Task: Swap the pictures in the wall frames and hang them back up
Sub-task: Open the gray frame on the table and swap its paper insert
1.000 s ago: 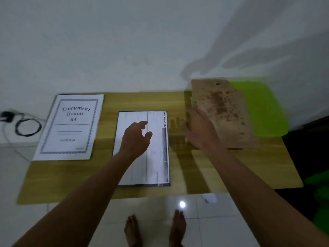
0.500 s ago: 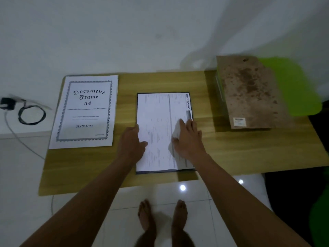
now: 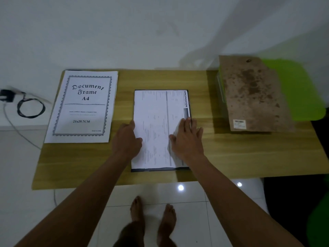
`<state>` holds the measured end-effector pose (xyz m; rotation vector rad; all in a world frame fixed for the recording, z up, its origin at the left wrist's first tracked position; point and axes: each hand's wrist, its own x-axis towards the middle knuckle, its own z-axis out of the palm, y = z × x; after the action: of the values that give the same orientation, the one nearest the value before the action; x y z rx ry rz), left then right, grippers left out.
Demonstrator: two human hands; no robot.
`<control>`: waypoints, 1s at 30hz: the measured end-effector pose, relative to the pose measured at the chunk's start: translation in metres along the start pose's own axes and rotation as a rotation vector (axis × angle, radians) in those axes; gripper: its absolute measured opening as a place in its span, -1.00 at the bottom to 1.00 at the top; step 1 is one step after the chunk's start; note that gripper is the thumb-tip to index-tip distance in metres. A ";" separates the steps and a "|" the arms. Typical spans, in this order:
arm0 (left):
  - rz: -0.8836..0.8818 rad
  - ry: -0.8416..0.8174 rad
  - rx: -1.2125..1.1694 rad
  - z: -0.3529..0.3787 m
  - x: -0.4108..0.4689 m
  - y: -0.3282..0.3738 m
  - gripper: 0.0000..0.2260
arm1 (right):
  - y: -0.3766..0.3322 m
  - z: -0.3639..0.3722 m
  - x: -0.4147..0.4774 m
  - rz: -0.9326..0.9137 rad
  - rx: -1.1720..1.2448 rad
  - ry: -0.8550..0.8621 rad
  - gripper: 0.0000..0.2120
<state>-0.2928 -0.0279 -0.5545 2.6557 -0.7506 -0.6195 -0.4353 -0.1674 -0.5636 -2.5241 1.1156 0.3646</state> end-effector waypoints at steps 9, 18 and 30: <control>-0.007 0.016 0.024 -0.004 -0.005 0.007 -0.36 | -0.007 -0.006 0.007 0.062 0.377 0.094 -0.31; -0.033 0.058 -0.004 -0.001 -0.004 0.004 -0.36 | -0.012 -0.008 0.000 0.050 0.674 0.254 -0.39; -0.077 0.063 -0.166 -0.004 0.000 0.007 -0.45 | 0.010 -0.051 0.012 0.312 1.263 0.065 -0.49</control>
<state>-0.2938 -0.0333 -0.5488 2.5480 -0.5569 -0.5873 -0.4305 -0.2024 -0.5241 -1.2603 1.1982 -0.2980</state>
